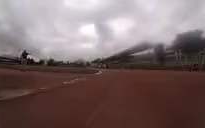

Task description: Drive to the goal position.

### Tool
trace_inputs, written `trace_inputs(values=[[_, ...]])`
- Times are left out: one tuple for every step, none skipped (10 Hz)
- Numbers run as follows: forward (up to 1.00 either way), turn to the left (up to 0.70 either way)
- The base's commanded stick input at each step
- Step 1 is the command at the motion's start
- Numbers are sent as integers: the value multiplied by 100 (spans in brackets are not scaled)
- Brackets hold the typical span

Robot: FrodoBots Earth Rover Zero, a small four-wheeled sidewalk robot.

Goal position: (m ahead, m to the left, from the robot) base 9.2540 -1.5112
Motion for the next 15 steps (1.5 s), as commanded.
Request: trace_inputs(values=[[70, -29], [70, -32], [70, -31], [70, -29], [70, 5], [70, 4], [70, 3], [70, 3], [70, 3], [70, 2], [70, 2], [70, 2], [70, 0], [70, 0], [70, 0]])
